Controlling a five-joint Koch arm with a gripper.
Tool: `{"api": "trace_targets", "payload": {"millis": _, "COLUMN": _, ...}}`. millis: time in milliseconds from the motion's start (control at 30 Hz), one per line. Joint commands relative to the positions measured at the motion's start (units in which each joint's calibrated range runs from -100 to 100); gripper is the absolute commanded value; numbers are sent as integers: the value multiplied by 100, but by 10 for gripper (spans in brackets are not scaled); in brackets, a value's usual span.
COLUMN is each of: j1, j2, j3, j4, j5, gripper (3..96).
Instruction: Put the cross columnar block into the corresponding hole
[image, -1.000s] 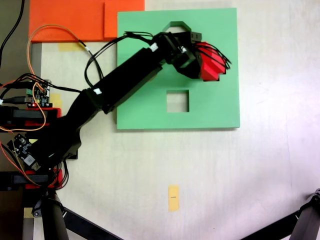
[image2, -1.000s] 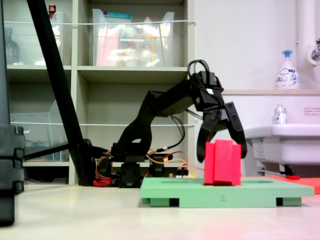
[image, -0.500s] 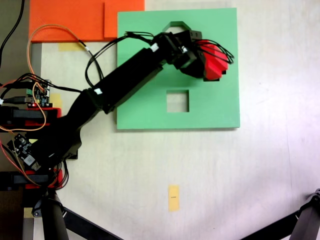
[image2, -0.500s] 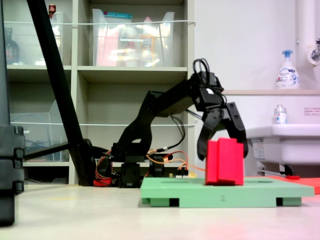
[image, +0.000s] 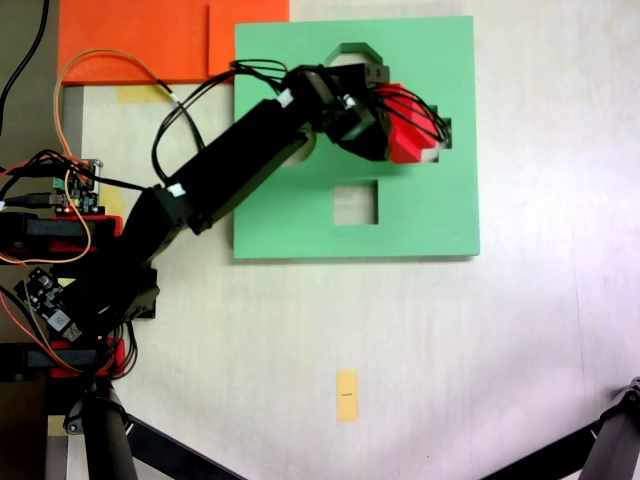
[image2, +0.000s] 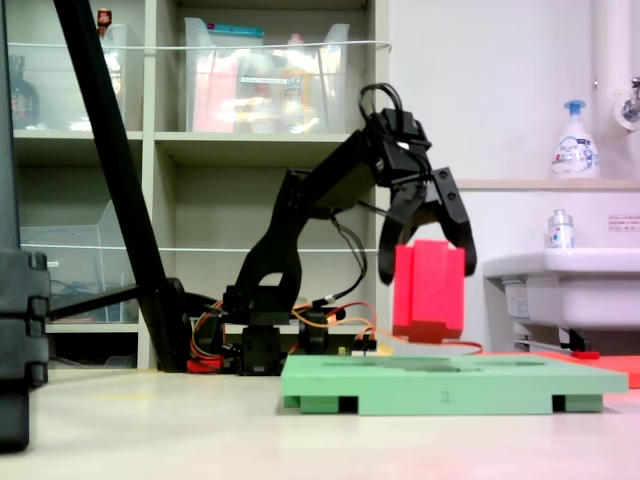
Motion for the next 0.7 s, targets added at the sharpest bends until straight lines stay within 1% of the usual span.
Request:
{"api": "trace_targets", "payload": {"millis": 33, "j1": 5, "j2": -120, "j3": 251, "j4": 4, "j5": 34, "gripper": 395}}
{"api": "trace_targets", "payload": {"millis": 433, "j1": 29, "j2": 816, "j3": 251, "j4": 52, "j5": 29, "gripper": 396}}
{"api": "trace_targets", "payload": {"millis": 700, "j1": -39, "j2": 1403, "j3": 261, "j4": 745, "j5": -54, "gripper": 397}}
